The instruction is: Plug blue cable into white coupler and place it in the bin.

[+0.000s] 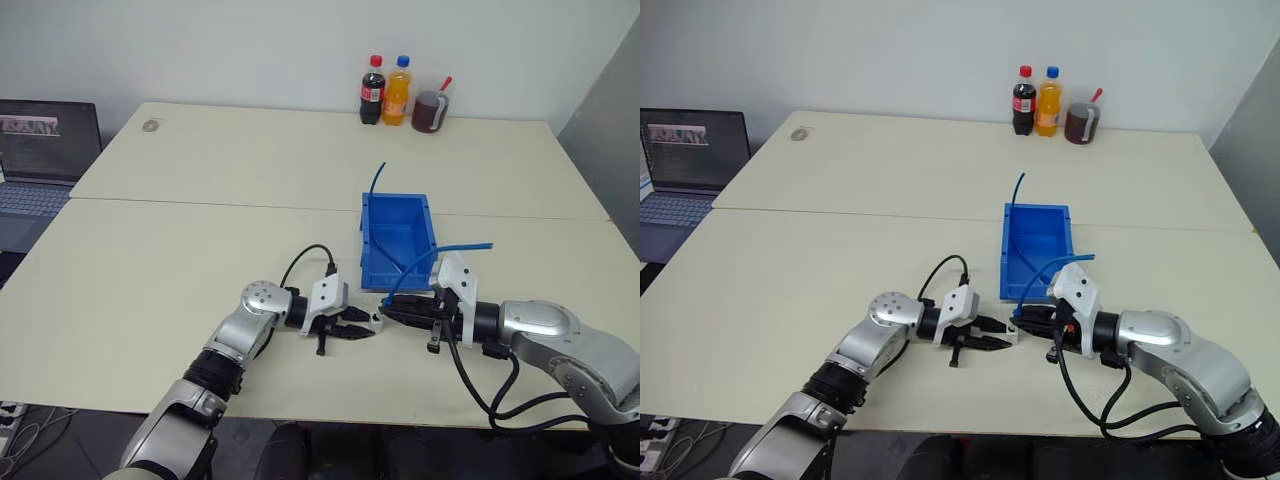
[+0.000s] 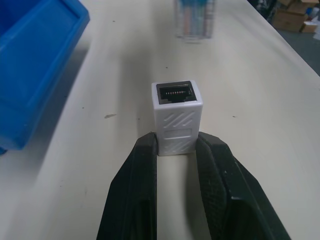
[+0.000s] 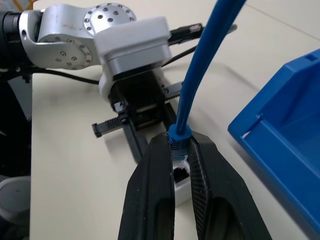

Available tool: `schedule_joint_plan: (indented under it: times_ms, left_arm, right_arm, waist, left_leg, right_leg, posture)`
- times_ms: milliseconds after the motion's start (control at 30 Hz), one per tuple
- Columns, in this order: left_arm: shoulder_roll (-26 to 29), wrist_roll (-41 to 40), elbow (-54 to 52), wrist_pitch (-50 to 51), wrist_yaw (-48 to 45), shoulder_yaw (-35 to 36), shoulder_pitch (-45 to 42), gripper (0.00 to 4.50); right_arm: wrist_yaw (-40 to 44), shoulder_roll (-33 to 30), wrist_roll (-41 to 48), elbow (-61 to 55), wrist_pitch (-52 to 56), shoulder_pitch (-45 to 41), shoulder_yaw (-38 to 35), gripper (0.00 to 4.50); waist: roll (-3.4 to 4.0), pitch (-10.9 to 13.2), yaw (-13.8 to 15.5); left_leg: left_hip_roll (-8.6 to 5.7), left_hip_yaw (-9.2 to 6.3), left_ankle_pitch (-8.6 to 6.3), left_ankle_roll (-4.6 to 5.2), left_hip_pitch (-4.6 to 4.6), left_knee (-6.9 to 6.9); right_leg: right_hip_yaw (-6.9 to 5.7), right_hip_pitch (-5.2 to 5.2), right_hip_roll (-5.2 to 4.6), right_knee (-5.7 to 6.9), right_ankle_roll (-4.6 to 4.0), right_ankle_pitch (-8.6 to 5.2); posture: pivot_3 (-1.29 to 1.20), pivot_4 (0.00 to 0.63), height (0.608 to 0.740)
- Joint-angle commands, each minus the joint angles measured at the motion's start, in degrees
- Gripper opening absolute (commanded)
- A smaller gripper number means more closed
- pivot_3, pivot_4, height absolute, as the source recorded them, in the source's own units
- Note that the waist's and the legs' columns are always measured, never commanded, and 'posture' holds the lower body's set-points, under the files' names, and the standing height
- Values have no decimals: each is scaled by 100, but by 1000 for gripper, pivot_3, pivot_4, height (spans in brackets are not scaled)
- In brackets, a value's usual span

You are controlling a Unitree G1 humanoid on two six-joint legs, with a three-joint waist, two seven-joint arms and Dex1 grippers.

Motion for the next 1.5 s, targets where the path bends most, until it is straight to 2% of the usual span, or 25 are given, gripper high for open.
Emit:
schedule_joint_plan:
  times_ms: [33, 200, 633, 1500]
  left_arm:
    - [-45, 157, 75, -390, -160, -114, -83, 795]
    - [-77, 267, 236, -675, -171, -112, -120, 795]
    - [-84, 221, 130, -620, -266, -67, -58, 795]
    - [-60, 176, 9, -559, -258, -39, 26, 795]
  right_arm:
    - [177, 122, -198, -28, -113, -69, 43, 179]
    - [470, 130, -502, 106, -292, 17, 181, 179]
    - [1177, 67, -1284, 774, -1036, 174, 290, 179]
    - [1496, 207, -1381, 1482, -1084, -294, 18, 179]
  waist:
    - [0, 0, 3]
    - [0, 0, 6]
    - [1, -1, 5]
    - [3, -2, 4]
  left_leg:
    - [-1, -1, 0, 0, 0, 0]
    - [-2, -1, 0, 0, 1, 1]
    - [-2, -3, 0, 0, 7, 4]
    - [-1, -3, 1, 0, 18, 9]
  right_leg:
    - [0, 0, 0, 0, 0, 0]
    - [-2, 2, -1, 0, 0, 0]
    - [-2, 9, 1, 2, 0, 0]
    - [-1, 15, 1, 14, -3, 2]
  posture:
    - [0, 150, 740]
    - [0, 150, 740]
    - [0, 150, 740]
    - [0, 150, 740]
